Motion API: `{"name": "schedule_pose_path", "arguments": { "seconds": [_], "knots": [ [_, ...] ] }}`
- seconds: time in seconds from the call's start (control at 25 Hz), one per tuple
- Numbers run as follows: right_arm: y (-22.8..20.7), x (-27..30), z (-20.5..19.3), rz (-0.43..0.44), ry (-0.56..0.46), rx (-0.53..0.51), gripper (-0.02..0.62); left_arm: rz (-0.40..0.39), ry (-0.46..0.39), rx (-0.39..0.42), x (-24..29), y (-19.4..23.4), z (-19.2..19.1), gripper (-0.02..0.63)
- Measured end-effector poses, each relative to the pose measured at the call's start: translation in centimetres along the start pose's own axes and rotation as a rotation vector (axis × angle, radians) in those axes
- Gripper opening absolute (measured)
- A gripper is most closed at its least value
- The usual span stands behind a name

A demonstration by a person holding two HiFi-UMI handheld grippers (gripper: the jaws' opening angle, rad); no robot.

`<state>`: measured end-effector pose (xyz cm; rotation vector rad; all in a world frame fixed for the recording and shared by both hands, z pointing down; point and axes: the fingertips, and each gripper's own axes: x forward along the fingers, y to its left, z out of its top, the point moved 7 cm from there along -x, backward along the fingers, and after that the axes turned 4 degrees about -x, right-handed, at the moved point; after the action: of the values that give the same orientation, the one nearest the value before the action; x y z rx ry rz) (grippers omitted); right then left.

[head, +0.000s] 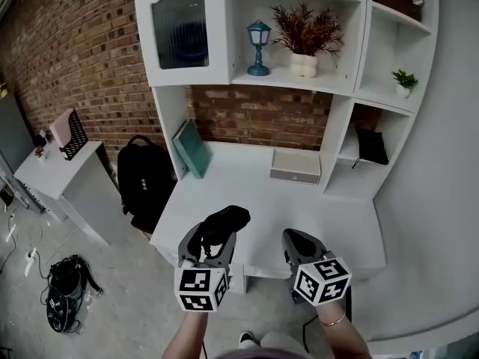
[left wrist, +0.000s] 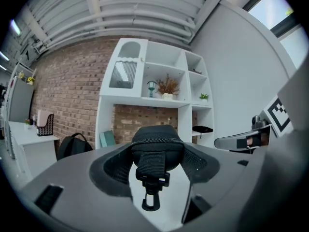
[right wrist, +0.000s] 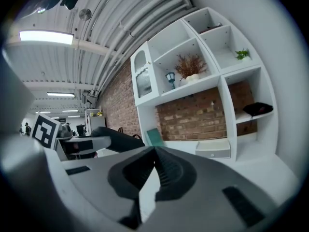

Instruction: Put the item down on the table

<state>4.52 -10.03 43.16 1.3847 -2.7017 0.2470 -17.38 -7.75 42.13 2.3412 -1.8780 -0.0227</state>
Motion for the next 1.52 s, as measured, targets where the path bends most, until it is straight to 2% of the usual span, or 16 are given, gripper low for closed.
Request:
{"name": "schedule_pose_path", "arguments": {
  "seconds": [0.2,0.44,0.76,1.0,1.12,1.28,1.52],
  "knots": [
    [-2.6,2.7,4.0,-0.027,-0.046,-0.067,0.002,-0.059,-0.073,0.058,4.9,-0.6,4.0,0.304],
    [-6.2,5.9,9.7,-0.025,-0.133,-0.084,0.002,-0.12,-0.211,0.063,10.4,-1.1,10.2,0.304],
    [-11.1,9.2,18.1,0.019,-0.212,-0.142,0.001,-0.122,-0.368,0.163,16.3,-3.2,19.4,0.304],
    [-13.2,10.7,24.1,0.051,-0.272,-0.23,0.0,-0.101,-0.485,0.245,18.7,-4.9,25.9,0.304],
    [-13.6,11.1,27.0,0.057,-0.302,-0.268,0.0,-0.079,-0.539,0.287,19.5,-5.7,29.4,0.304],
    [-13.7,11.6,30.1,0.075,-0.339,-0.283,0.0,-0.055,-0.572,0.337,20.5,-6.3,33.2,0.304],
    [-13.2,12.9,34.6,0.093,-0.38,-0.299,0.0,-0.046,-0.636,0.377,21.7,-5.9,38.9,0.304]
  ]
}}
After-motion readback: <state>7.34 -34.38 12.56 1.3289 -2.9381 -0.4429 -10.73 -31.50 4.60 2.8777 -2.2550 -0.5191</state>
